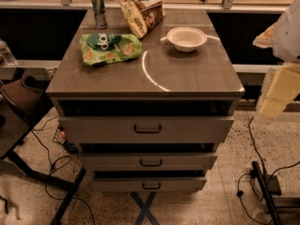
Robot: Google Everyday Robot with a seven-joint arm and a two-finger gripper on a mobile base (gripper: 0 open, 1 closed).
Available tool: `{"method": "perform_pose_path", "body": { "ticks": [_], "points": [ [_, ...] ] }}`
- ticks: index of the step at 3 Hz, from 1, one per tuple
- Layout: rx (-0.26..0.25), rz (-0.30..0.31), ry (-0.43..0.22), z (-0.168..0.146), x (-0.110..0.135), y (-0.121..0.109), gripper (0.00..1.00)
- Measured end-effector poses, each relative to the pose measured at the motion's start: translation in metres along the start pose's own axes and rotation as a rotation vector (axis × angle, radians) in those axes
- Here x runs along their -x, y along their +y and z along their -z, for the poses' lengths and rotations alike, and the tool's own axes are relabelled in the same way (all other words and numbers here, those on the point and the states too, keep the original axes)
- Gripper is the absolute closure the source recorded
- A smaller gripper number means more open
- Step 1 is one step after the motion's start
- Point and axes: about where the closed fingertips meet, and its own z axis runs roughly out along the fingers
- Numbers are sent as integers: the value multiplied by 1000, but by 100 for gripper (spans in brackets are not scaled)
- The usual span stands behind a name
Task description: Open bottom drawer
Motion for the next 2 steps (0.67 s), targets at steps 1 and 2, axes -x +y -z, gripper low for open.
{"method": "perform_pose_path", "body": {
  "ticks": [1,2],
  "points": [
    [0,0,0,0,0,0,0],
    [-33,15,7,-6,2,7,0]
  ]
}}
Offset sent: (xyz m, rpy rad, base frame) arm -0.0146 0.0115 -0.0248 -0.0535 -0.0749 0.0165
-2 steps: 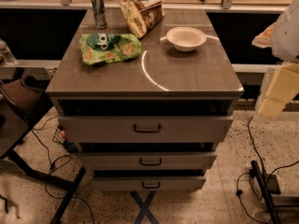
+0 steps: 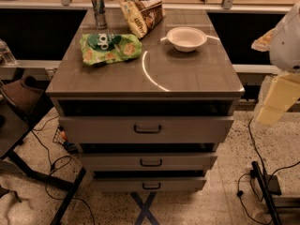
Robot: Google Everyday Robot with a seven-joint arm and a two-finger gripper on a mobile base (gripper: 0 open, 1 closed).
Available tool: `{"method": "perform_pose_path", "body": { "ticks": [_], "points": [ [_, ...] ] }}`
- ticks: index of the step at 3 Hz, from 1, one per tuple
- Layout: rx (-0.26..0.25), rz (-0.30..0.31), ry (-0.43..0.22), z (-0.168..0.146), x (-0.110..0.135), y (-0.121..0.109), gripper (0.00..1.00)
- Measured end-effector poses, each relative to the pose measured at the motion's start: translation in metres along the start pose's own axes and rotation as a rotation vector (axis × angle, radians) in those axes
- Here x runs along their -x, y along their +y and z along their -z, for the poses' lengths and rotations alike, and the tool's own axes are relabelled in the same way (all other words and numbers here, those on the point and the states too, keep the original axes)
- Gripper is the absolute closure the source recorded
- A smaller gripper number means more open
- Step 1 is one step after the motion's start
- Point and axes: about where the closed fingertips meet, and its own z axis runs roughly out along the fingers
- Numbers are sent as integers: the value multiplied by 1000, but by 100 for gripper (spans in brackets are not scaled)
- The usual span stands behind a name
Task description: Open bottom drawer
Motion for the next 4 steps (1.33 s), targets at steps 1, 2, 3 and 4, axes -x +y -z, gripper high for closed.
{"method": "perform_pose_path", "body": {
  "ticks": [1,2,3,4],
  "points": [
    [-76,25,-5,-3,2,29,0],
    [-170,70,20,-13,-3,66,0],
    [-215,117,51,-51,-2,95,0],
    [-189,146,89,-137,-10,114,0]
  ]
}}
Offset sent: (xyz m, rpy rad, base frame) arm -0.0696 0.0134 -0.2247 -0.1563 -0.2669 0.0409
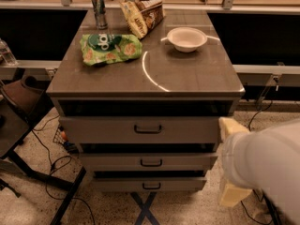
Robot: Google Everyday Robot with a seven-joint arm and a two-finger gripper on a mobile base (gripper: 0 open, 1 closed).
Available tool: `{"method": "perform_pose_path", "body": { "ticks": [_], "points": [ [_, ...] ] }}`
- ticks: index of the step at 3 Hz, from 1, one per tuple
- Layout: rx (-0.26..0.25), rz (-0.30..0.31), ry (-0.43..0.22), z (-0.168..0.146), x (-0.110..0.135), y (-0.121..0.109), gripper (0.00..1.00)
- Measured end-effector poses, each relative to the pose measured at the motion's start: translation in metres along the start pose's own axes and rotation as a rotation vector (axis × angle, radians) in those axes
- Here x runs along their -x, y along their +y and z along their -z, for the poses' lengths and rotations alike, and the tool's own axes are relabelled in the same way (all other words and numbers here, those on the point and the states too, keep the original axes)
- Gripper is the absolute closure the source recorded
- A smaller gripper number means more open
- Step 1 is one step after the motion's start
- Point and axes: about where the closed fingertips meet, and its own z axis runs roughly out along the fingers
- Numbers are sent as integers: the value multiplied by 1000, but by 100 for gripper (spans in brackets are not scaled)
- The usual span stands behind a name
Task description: Open bottom drawer
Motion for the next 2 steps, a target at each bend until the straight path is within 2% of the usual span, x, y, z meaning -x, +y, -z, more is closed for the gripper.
{"method": "perform_pose_path", "body": {
  "ticks": [1,2],
  "points": [
    [13,32,9,-100,3,36,0],
    [14,31,11,-101,3,37,0]
  ]
}}
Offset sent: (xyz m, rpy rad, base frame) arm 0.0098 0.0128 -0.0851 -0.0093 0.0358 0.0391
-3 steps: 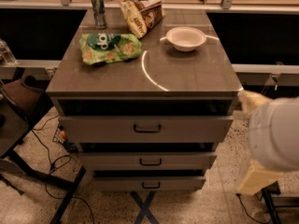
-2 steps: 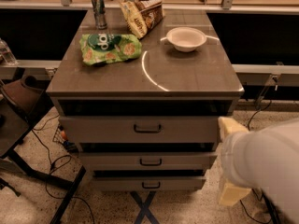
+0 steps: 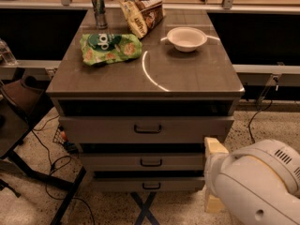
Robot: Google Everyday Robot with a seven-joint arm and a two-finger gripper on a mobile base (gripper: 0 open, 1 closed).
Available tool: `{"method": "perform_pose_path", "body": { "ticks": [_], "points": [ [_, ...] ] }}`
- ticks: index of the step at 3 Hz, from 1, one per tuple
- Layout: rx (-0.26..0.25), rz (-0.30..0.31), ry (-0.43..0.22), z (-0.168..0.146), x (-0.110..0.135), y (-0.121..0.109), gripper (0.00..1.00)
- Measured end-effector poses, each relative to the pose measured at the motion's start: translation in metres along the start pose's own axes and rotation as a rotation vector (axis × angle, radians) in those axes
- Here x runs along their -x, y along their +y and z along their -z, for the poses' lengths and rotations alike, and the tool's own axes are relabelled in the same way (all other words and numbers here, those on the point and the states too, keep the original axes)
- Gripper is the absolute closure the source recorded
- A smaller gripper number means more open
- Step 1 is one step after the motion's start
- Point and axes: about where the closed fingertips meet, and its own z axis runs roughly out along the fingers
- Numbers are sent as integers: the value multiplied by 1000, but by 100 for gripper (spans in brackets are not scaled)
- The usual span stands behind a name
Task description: Open bottom drawer
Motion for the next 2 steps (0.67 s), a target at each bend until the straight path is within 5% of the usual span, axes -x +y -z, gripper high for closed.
{"method": "perform_pose_path", "body": {
  "ticks": [1,2],
  "points": [
    [22,-17,1,-27,5,17,0],
    [96,5,-18,-83,8,63,0]
  ]
}}
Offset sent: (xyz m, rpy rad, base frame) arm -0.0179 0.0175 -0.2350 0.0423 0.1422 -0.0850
